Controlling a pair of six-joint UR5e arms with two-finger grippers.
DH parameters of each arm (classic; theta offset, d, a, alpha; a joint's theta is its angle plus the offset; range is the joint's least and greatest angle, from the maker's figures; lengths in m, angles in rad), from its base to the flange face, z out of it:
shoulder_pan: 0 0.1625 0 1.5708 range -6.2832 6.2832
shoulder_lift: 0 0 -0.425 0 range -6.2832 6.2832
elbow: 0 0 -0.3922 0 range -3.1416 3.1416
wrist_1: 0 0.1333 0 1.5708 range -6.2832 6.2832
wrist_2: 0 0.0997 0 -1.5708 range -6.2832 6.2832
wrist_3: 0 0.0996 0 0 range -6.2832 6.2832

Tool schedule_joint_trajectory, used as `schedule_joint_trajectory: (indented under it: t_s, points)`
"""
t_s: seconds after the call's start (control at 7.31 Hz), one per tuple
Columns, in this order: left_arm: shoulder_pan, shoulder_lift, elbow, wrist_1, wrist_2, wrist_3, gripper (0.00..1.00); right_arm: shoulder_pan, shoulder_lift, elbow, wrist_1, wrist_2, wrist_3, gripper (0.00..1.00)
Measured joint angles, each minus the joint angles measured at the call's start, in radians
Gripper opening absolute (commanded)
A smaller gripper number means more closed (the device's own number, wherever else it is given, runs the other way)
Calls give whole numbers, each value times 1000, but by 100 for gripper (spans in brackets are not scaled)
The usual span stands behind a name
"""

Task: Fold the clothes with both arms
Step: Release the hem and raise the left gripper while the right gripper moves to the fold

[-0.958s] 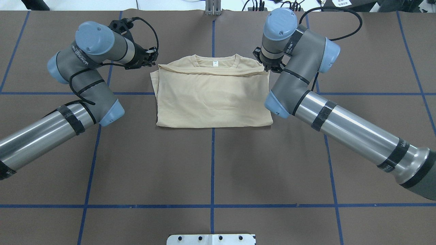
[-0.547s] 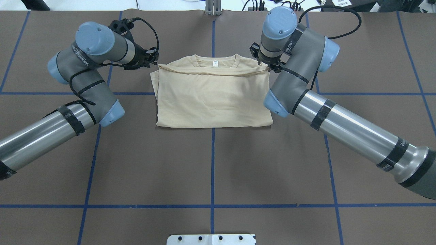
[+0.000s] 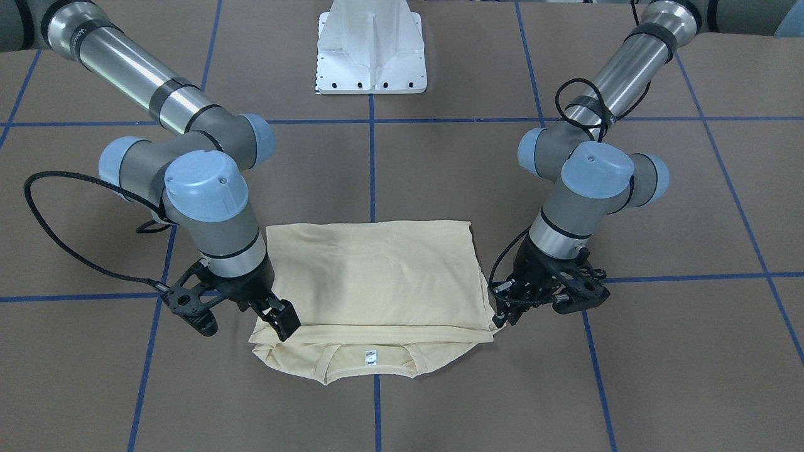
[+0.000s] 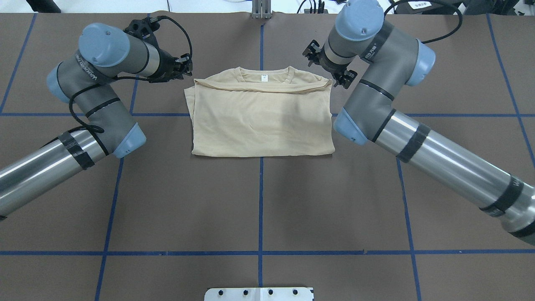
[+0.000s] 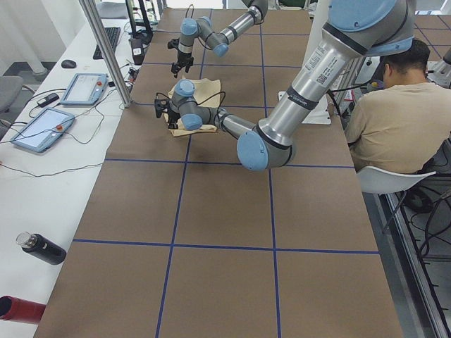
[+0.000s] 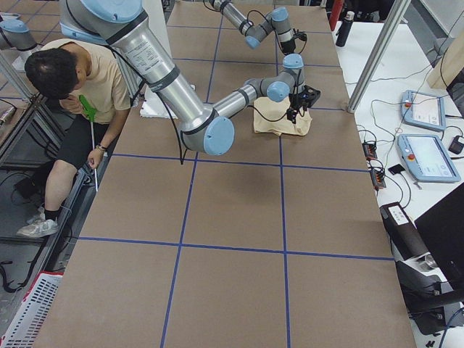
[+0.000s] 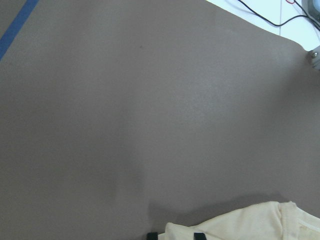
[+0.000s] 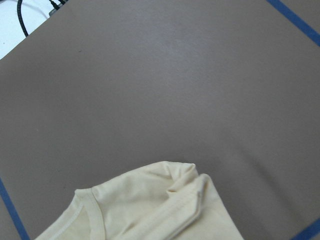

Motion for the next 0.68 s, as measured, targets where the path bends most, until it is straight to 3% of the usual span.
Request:
schedule_joint_trajectory:
  t_s: [0.27,0.68]
  points:
    - [-1,50,-63,0,2,1,36,-21,-154,217,2,5,135,100]
    - [-3,63,-97,-2,8,3,36,-100,-295,276,144,-100,353,100]
